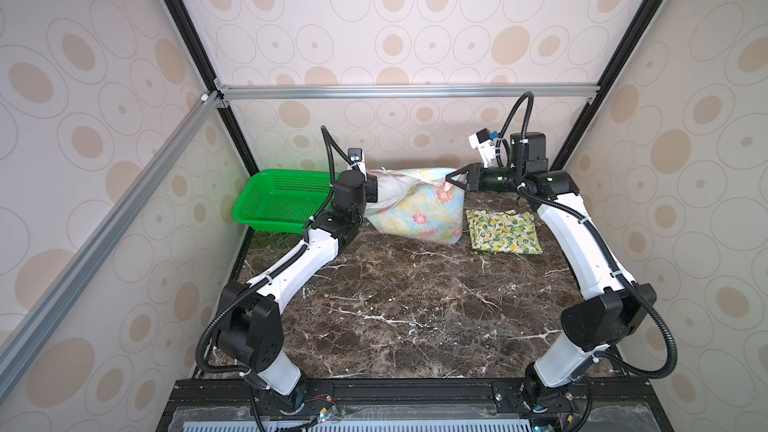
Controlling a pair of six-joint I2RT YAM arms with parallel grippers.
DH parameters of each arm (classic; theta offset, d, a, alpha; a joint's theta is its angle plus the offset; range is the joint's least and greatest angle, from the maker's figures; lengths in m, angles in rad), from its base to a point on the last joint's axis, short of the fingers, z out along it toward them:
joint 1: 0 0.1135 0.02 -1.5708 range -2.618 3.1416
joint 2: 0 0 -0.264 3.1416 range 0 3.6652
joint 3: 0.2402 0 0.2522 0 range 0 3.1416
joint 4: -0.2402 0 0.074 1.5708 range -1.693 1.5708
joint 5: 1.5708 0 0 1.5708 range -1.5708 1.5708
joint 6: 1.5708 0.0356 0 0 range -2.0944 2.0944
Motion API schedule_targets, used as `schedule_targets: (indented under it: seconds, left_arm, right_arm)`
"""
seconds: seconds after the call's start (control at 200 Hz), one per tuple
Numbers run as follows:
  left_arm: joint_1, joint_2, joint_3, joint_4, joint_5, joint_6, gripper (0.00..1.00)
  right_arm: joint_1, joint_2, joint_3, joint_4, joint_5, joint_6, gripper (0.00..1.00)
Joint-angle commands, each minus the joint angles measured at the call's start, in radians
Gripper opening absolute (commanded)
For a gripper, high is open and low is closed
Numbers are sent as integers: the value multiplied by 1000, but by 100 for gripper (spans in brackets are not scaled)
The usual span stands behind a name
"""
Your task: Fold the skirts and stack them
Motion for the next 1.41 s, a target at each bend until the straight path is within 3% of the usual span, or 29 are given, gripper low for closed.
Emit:
schedule_targets:
  seconds: [0.0,0.175,0.33,0.365,0.425,0.465,0.525,0.57,0.635,0.775,0.92,1.09,1.18,1.29,1.4]
  left_arm:
    - [0,-65,26,-76,-48,68,0]
    - [-11,-227,-217,-65,8,-37,0]
    - [-89,-354,-500,-47,38,-168,0]
    - [-116,-366,-549,-65,34,-202,0]
    - [-154,-380,-628,-106,29,-274,19]
    - [-177,-389,-677,-133,18,-327,24]
    - [-203,-419,-753,-164,18,-396,43]
    - [-221,-455,-798,-186,14,-436,56]
    - [-234,-519,-834,-236,13,-483,66]
    - [-240,-645,-848,-369,-13,-505,73]
    - [-238,-662,-824,-456,-30,-496,80]
    - [-230,-485,-803,-412,42,-502,85]
    - [-223,-337,-757,-457,-1,-514,85]
    - [-199,-195,-701,-485,-31,-506,84]
    - [-172,-161,-677,-442,-14,-484,83]
  right_arm:
    - [-6,-67,-39,29,-17,-72,0]
    - [-4,-290,-518,222,10,42,0]
    - [6,-483,-956,317,75,133,0]
    - [9,-512,-1037,331,84,155,10]
    - [15,-548,-1158,361,80,197,31]
    - [20,-570,-1223,377,86,226,45]
    - [23,-609,-1291,377,98,258,52]
    - [25,-642,-1318,365,103,275,57]
    - [29,-694,-1327,316,125,280,60]
    - [33,-746,-1290,236,175,295,61]
    - [86,-688,-1270,210,200,320,57]
    - [236,-581,-1280,217,318,360,56]
    - [293,-521,-1288,220,347,388,56]
    - [313,-487,-1296,207,382,409,57]
    - [317,-471,-1296,190,399,410,57]
